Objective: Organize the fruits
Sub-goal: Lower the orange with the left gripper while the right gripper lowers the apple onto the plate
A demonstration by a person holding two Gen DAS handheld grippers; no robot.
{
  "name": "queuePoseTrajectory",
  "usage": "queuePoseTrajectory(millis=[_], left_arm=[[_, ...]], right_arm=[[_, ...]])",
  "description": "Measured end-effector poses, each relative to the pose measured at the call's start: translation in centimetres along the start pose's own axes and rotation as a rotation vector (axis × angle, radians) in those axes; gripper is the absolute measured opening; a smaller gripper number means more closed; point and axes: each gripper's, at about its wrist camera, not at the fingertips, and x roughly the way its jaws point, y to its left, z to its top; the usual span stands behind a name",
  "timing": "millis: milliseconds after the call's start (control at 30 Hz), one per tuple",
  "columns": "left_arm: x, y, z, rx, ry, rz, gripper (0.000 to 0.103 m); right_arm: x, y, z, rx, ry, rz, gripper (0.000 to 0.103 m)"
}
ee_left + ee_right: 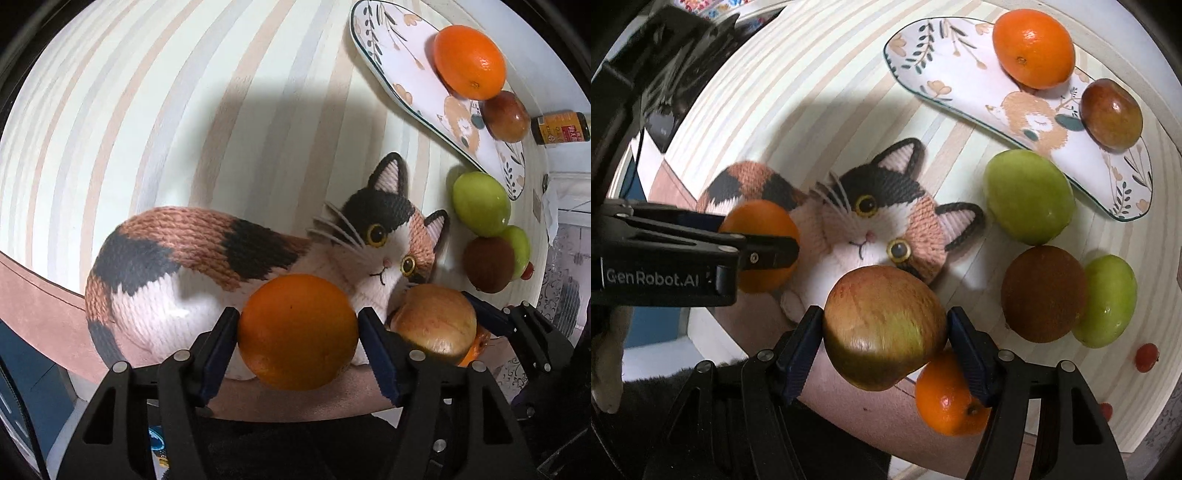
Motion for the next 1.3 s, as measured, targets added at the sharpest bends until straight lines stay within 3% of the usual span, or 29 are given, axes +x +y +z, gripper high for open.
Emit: queuePoseTrajectory(millis=[233, 333, 600, 700, 833, 1067, 1300], left_arm=[[0.3, -0.3, 0.2, -0.006, -0.011, 0.037, 0.064], [0.4, -1.5, 0.4, -0.005, -0.032, 0.064, 0.063], [-4.5, -3.5, 2.2, -0.002, -0.106, 0.002, 0.063], [-7.3, -5.3, 4.3, 0.018, -0.159, -0.032, 0.063], [-9.6, -7.3, 7.9, 0.054, -0.210, -0.044, 0.063], [-7.7, -10.1, 15.6, 0.069, -0.208, 0.016, 0.063], [-4.9, -10.4, 21.1, 0.057, -0.159, 0.050, 0.064]], right_arm=[[0.9, -1.6, 0.4, 0.082, 0.022, 0.074, 0.071], [0.8, -1.9, 0.2, 0.101, 0.017, 0.068, 0.070], [-4.2, -5.3, 0.5, 0.250, -0.122, 0.134, 0.070], [-7.6, -8.0, 1.0, 0.330, -0.224, 0.136, 0.070], [-10.2, -12.2, 2.1, 0.438, -0.325, 0.066, 0.070], [-7.5, -17.5, 5.0, 0.532, -0.284, -0.027, 0.070], [-4.9, -18.2, 5.4, 0.570, -0.251, -0.040, 0.070]])
